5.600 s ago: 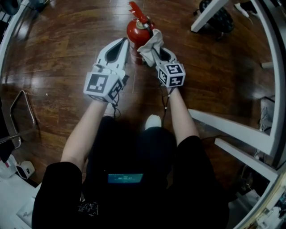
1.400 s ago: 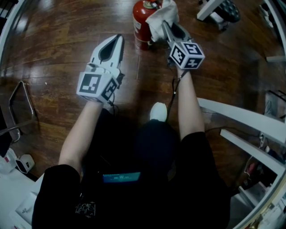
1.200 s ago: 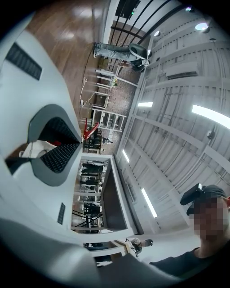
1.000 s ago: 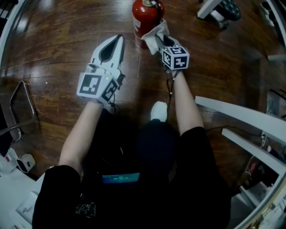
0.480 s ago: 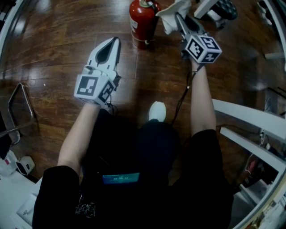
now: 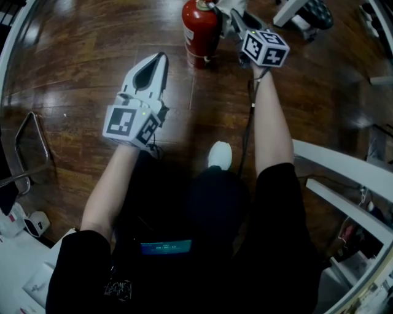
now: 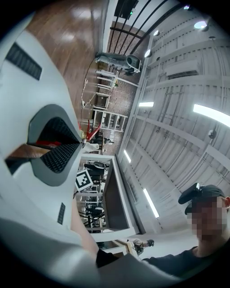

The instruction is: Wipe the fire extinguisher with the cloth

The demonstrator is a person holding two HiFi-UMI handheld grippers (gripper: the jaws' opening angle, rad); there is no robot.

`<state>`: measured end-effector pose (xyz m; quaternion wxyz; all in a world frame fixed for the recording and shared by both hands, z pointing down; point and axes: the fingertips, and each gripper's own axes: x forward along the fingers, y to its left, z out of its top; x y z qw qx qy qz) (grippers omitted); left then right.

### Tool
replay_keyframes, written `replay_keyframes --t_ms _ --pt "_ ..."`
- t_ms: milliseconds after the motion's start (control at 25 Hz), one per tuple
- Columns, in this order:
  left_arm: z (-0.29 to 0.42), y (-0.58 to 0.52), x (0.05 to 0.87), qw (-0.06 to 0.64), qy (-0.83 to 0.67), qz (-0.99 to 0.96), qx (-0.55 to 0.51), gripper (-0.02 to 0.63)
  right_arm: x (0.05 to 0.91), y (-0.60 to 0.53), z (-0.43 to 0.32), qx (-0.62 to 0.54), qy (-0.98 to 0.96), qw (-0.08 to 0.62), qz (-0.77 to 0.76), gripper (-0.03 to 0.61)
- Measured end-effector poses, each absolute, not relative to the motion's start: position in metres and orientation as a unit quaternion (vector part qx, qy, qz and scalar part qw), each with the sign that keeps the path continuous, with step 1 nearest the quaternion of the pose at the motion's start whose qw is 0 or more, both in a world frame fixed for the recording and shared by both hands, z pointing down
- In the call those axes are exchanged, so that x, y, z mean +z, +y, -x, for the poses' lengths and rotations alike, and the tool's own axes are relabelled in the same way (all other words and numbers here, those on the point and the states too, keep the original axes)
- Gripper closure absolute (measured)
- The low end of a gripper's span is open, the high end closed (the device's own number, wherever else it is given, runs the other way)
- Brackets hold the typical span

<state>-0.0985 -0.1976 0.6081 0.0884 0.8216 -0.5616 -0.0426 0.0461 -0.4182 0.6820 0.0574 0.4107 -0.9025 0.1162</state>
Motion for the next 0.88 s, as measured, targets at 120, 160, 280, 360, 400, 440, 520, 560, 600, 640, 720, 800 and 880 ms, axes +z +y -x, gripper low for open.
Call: replay_keyframes --t_ms 120,160,280,360,400,440,520,560,600,640,720,800,880 --pt "0.094 -0.197 0.608 0.090 -0.559 -0.823 -0.046 0.611 0.731 -0.417 -0.051 0.156 -0.889 0.091 -0.421 0.471" --pt "0.092 -0.197 0.608 0.091 -0.557 -0.824 -0.047 0.611 0.751 -0.414 -0.050 0.172 -0.885 0.105 -0.421 0.471" --pt "0.087 -0.195 0.609 0.092 -0.551 -0.828 -0.047 0.611 0.807 -0.396 -0.048 0.221 -0.870 0.144 -0.416 0.471" --pt "0.086 -0.195 0.608 0.091 -0.550 -0.829 -0.048 0.611 0.838 -0.378 -0.044 0.238 -0.866 0.176 -0.404 0.471" --pt "0.087 -0.195 0.607 0.091 -0.550 -0.829 -0.049 0.611 0.848 -0.370 -0.043 0.243 -0.865 0.186 -0.398 0.469" --pt "0.087 -0.195 0.606 0.091 -0.550 -0.829 -0.050 0.611 0.853 -0.365 -0.042 0.246 -0.865 0.190 -0.394 0.469" --pt "0.088 -0.197 0.605 0.090 -0.550 -0.829 -0.052 0.611 0.853 -0.363 -0.042 0.244 -0.867 0.188 -0.391 0.470" --pt "0.089 -0.197 0.605 0.090 -0.550 -0.828 -0.053 0.611 0.848 -0.364 -0.044 0.240 -0.869 0.183 -0.393 0.470" --pt "0.090 -0.196 0.605 0.090 -0.550 -0.828 -0.055 0.612 0.839 -0.365 -0.046 0.234 -0.871 0.171 -0.397 0.469" --pt "0.091 -0.196 0.605 0.091 -0.551 -0.828 -0.056 0.611 0.825 -0.366 -0.050 0.230 -0.873 0.151 -0.402 0.469" --pt "0.092 -0.194 0.605 0.093 -0.550 -0.828 -0.058 0.611 0.790 -0.364 -0.060 0.222 -0.878 0.095 -0.413 0.469" --pt "0.094 -0.194 0.605 0.094 -0.549 -0.829 -0.060 0.611 0.750 -0.358 -0.067 0.202 -0.885 0.044 -0.417 0.469" --pt "0.095 -0.194 0.605 0.095 -0.547 -0.829 -0.062 0.612 0.707 -0.349 -0.066 0.183 -0.894 0.003 -0.410 0.468"
